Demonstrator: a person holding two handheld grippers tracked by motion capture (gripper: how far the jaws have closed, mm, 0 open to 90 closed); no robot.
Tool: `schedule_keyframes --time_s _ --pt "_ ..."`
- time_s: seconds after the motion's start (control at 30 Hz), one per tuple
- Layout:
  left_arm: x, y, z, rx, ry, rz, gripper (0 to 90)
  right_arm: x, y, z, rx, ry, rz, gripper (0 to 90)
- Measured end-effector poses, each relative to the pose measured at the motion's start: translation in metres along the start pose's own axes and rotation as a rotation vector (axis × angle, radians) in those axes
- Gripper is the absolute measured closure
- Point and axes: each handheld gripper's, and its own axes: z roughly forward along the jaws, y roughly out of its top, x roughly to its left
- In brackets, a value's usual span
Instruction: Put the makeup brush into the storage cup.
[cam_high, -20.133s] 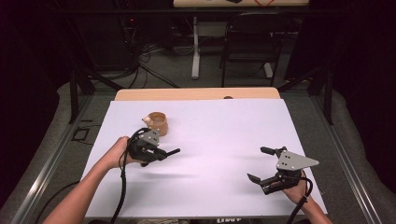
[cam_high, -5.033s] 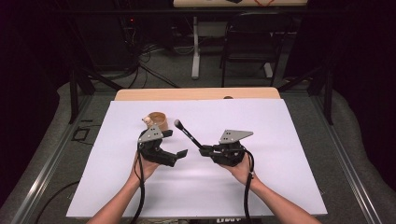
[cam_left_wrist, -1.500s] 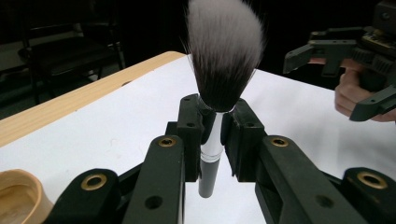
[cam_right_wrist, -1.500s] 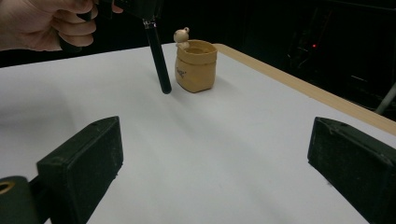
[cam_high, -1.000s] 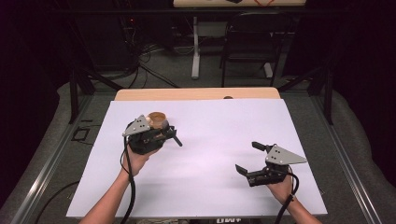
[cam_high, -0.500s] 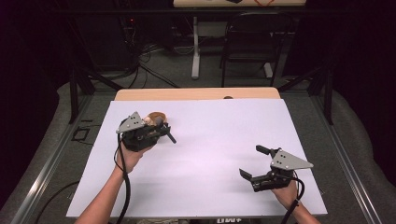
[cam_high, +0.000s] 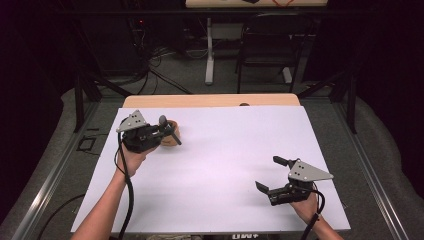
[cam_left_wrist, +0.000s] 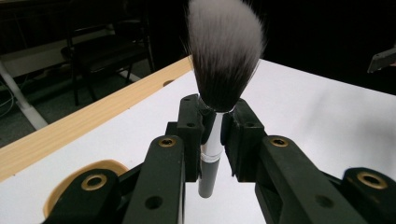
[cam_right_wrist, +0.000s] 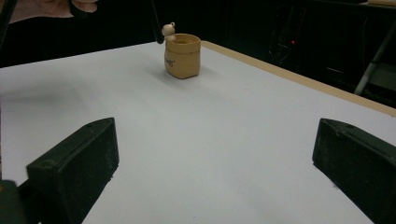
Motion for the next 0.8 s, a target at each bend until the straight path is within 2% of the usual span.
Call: schedule_keyframes --time_s 0.27,0.8 --pt "0.008 0.014 0.001 0.043 0.009 0.023 77.1 0.000 0.000 0.000 0.001 0.001 0.008 0.0" --pt "0.034 0.030 0.002 0.093 0.049 0.006 77.0 0.000 -0.001 0.001 0.011 0.001 0.008 0.0"
